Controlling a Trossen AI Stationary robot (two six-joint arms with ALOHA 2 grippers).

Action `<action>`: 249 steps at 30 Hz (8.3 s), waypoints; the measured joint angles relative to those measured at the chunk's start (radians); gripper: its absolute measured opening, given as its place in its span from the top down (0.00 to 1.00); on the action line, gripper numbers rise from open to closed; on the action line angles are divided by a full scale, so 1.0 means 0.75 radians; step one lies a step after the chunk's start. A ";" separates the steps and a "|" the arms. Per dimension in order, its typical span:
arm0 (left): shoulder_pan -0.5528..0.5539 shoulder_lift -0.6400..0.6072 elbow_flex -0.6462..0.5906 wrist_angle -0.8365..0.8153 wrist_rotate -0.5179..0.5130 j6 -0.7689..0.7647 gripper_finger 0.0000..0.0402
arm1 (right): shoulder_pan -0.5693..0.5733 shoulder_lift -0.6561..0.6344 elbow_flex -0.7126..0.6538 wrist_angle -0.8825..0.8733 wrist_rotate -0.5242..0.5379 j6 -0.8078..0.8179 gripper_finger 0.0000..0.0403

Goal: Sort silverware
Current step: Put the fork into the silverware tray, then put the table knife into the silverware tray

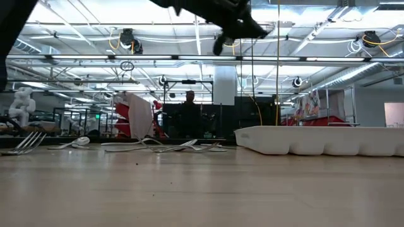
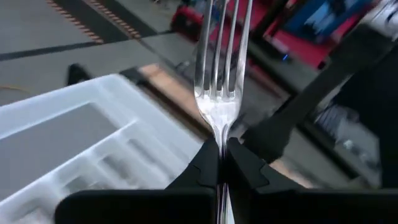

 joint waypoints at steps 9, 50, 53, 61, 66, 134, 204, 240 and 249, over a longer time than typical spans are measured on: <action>-0.003 0.338 0.410 0.047 -0.007 -0.280 0.97 | 0.000 -0.009 0.022 -0.003 0.058 -0.009 0.29; -0.115 0.911 0.657 0.025 -0.417 -0.750 0.97 | 0.000 0.016 0.020 -0.004 0.053 0.024 0.29; -0.122 0.929 0.657 0.026 -0.430 -0.746 0.97 | 0.000 0.018 0.020 -0.005 0.053 0.013 0.29; -0.126 0.938 0.658 -0.032 -0.440 -0.780 0.97 | 0.000 0.017 0.020 -0.004 0.048 0.003 0.29; -0.122 0.938 0.658 -0.035 -0.401 -0.753 0.92 | 0.000 0.017 0.020 -0.005 0.047 -0.010 0.29; -0.415 -0.726 0.778 -2.146 -0.427 0.019 0.78 | -0.004 0.352 0.021 0.357 0.092 -0.524 0.29; -0.147 -1.551 -0.124 -2.098 -0.672 -0.432 0.78 | -0.381 1.368 0.019 0.323 -0.191 -0.019 0.29; -0.147 -1.554 -0.124 -2.099 -0.699 -0.431 0.78 | -0.360 1.616 0.033 0.310 -0.301 0.155 0.77; -0.147 -1.554 -0.124 -2.099 -0.699 -0.420 0.78 | -0.369 1.630 0.114 0.214 -0.327 0.119 0.98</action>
